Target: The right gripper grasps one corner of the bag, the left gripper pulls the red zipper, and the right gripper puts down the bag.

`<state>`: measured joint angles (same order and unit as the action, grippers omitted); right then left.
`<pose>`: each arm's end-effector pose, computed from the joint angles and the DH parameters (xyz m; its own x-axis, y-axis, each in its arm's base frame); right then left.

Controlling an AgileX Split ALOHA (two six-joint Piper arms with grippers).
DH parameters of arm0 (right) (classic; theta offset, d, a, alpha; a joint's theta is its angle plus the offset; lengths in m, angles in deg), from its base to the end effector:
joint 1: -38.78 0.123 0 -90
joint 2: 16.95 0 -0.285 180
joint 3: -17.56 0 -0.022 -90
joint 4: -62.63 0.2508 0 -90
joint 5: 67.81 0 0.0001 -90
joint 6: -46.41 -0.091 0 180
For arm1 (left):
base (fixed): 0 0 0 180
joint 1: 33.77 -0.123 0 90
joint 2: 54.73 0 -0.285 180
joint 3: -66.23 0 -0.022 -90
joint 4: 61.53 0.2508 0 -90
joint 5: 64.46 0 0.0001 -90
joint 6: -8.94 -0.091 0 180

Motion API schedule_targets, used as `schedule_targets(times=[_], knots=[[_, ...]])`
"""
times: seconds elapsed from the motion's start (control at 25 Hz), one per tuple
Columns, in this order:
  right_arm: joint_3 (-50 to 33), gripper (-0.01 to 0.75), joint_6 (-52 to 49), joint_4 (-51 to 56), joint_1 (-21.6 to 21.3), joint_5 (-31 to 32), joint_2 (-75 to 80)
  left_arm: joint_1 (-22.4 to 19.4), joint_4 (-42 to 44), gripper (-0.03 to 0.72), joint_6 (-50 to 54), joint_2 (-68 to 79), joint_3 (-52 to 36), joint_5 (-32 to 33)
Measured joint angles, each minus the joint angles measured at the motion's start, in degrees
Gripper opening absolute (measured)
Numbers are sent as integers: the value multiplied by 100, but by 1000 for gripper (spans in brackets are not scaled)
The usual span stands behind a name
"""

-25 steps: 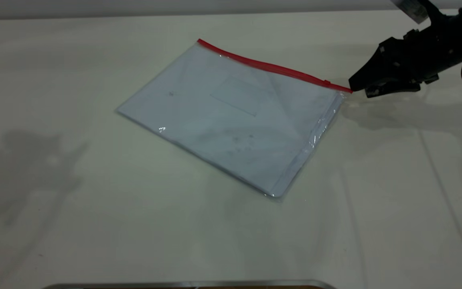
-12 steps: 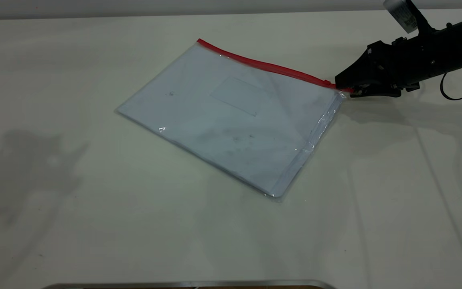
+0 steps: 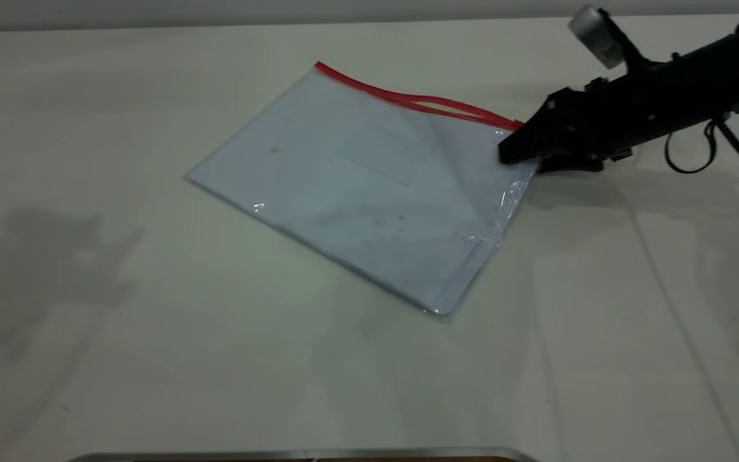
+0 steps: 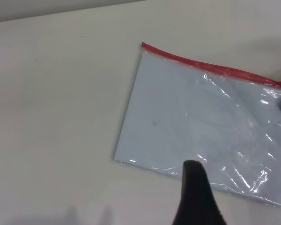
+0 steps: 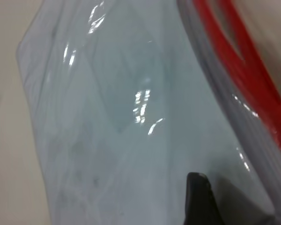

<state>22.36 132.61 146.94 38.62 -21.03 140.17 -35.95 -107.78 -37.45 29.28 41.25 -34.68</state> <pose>0.4218 0.0649 -0.0362 -0.9058 -0.0512 -0.4205 -0.3374 0.6874 0.6431 0.2801 -0.0221 0.2903 -0.6310 0.0443 -0.7745 0.2837 0.9424 -0.1772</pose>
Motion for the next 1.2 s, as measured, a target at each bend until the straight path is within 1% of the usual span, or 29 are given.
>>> schedule_targets(times=[0.04,0.12,0.28,0.36,0.4,0.44,0.52,0.64,0.72,0.8,0.96,1.04,1.12,1.2], knots=[[0,479,37,33,20,0,0,0,0,550,0,0,0,2],[0,428,74,72,26,12,5,0,0,550,0,0,0,2],[0,222,85,103,-25,124,5,0,-5,550,0,0,0,2],[0,95,85,168,-32,181,5,0,-5,550,0,0,0,2],[0,53,88,231,-32,210,11,0,-5,550,0,0,0,2],[0,35,88,297,-32,244,11,0,-5,550,-16,0,0,2],[0,33,102,463,-27,444,11,0,-5,550,-16,0,0,2],[11,33,116,483,28,987,11,0,-5,550,-7,0,0,2],[81,33,81,101,98,1376,11,0,-5,550,-7,0,0,7],[183,33,-130,-710,195,1620,11,0,-5,550,-7,0,0,7],[593,33,-935,-2525,261,1803,11,0,-5,550,-5,0,0,7],[991,33,-1374,-2990,237,1803,17,0,-5,550,-5,14,0,7],[1398,33,-1646,-3061,236,1757,21,5,-22,550,-5,104,0,7],[1767,33,-1767,-2744,271,1691,21,18,-43,550,-5,294,0,-4]])
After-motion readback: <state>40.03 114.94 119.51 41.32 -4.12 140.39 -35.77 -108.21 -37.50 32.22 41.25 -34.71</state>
